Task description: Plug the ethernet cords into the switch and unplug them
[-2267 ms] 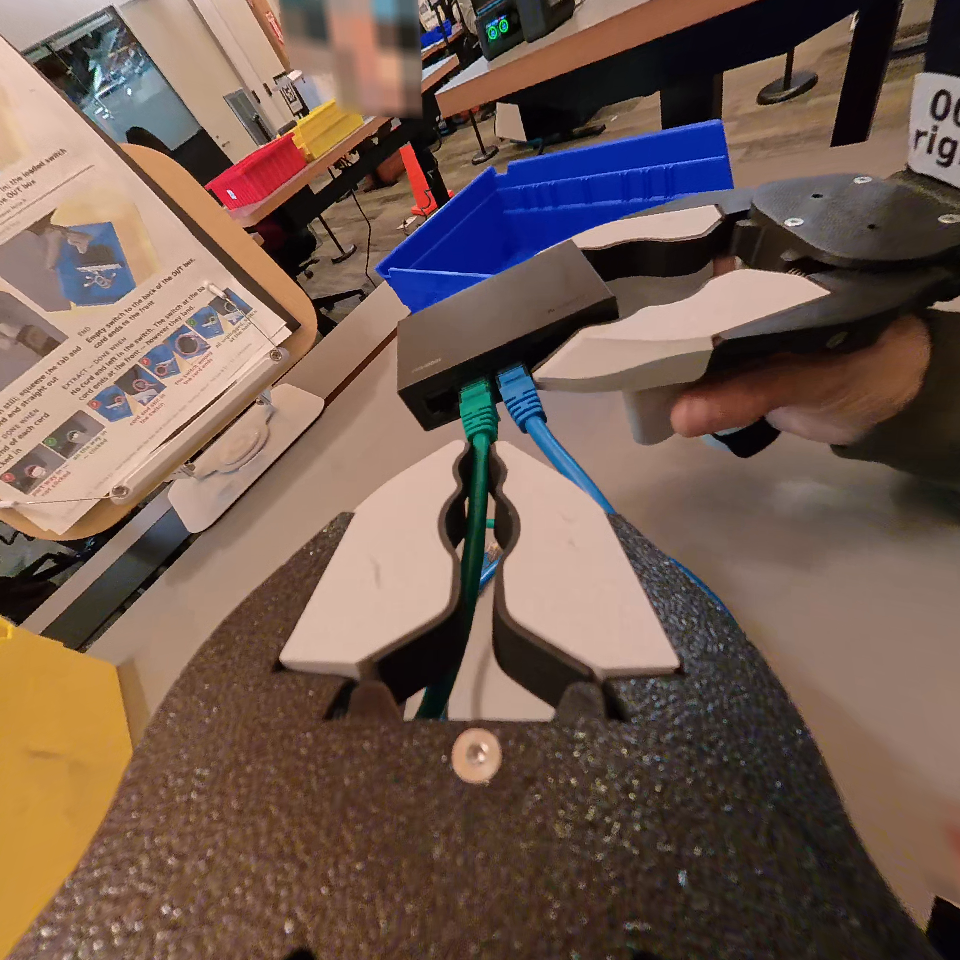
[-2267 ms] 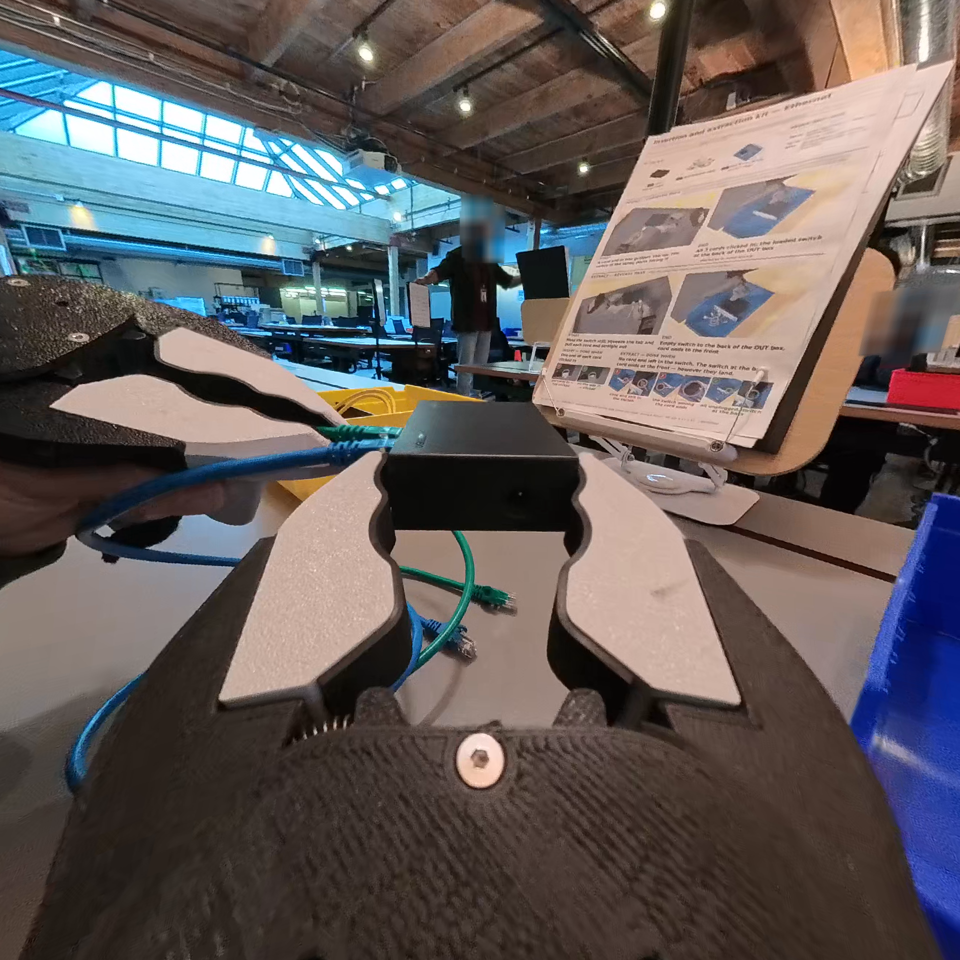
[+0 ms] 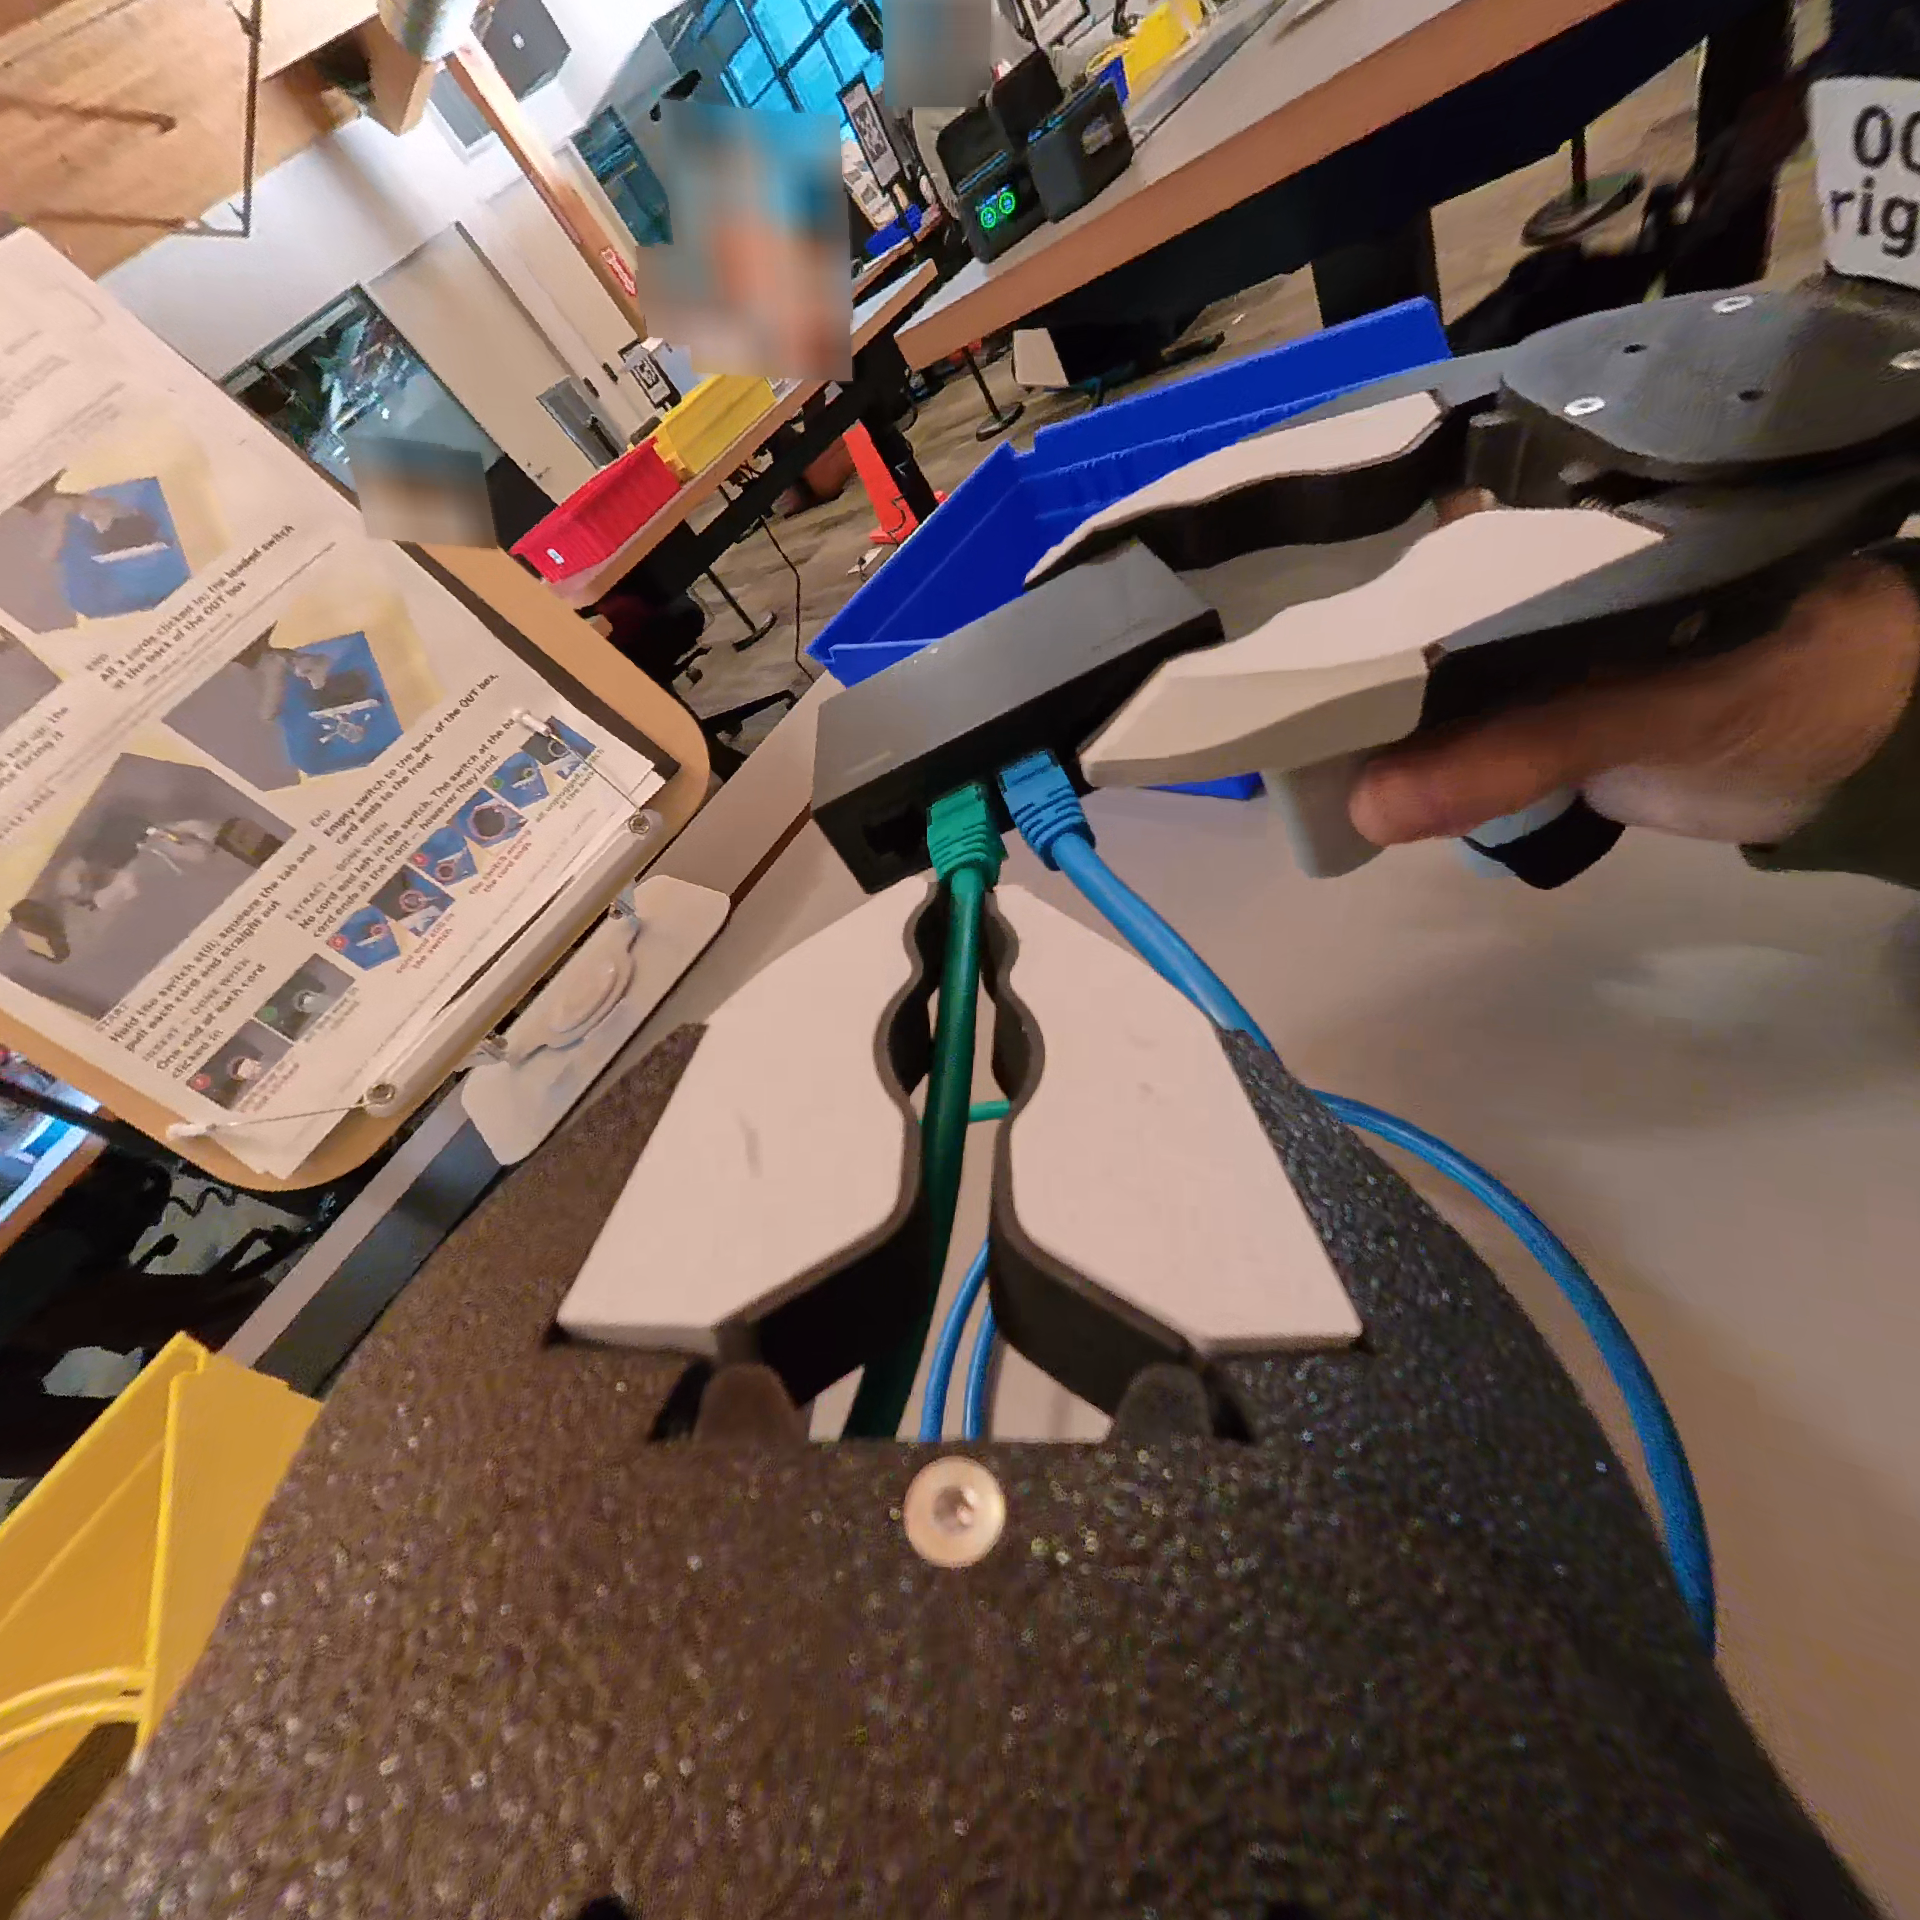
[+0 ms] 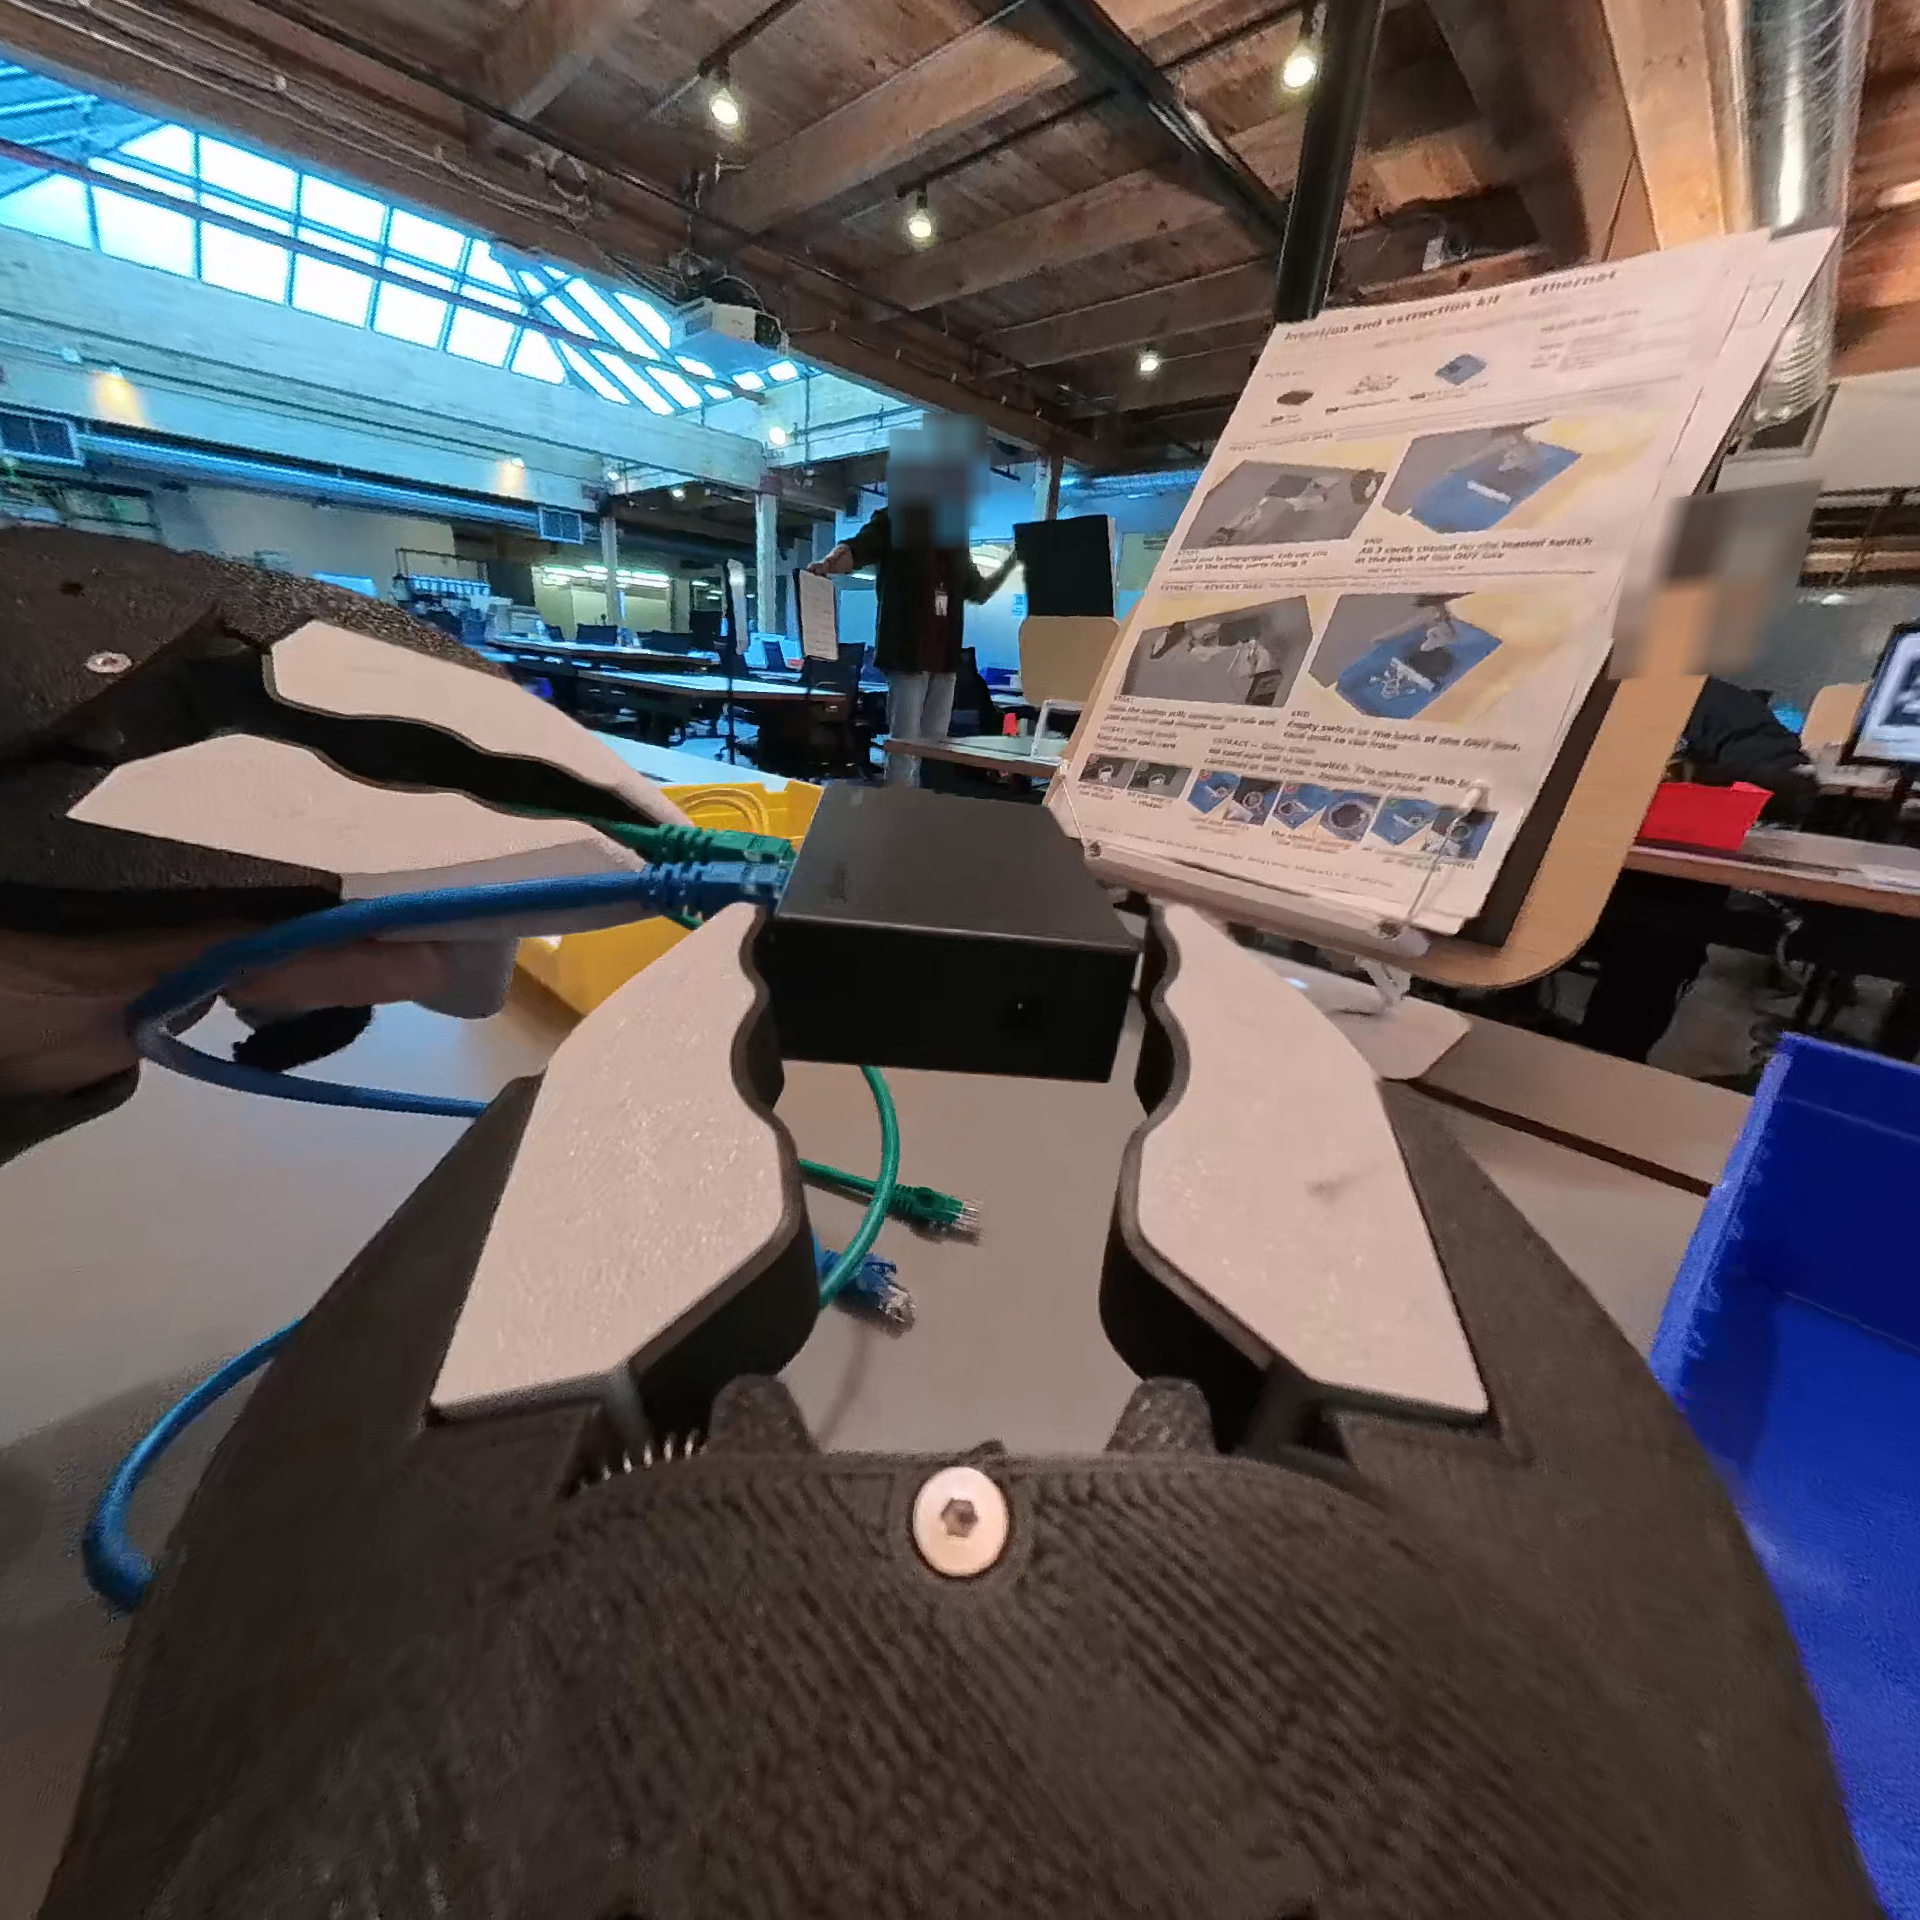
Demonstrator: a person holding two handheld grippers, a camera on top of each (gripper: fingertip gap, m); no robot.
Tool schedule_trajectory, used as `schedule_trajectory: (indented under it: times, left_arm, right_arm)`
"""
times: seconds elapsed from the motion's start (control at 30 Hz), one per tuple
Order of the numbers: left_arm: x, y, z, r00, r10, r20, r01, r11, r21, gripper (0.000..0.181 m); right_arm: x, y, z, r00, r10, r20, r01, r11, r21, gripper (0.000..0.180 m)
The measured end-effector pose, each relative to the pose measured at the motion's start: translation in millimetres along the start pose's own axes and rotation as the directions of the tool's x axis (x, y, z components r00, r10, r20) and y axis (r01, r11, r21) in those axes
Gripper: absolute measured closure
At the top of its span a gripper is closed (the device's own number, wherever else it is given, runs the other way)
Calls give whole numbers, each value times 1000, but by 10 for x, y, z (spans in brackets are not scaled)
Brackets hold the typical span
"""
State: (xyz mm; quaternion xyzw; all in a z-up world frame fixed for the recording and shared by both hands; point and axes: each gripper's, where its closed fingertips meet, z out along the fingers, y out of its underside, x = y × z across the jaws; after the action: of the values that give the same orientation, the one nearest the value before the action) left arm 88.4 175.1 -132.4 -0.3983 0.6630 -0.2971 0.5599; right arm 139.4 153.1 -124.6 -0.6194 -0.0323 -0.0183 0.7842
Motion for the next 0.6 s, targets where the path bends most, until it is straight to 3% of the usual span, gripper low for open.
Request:
schedule_trajectory:
  times: [0.33,0.43,0.6]
  left_arm:
    - [-14,4,-9,997,75,-9,-75,997,0,175]
    - [0,-5,-15,999,-44,-20,44,999,28,175]
    - [62,19,-19,968,-234,-88,242,966,94,174]
  right_arm:
    - [-63,56,38,992,115,53,-109,989,-97,115]
    - [-75,66,33,991,116,63,-112,991,-71,116]
    - [-71,-54,10,982,185,33,-187,977,99,117]
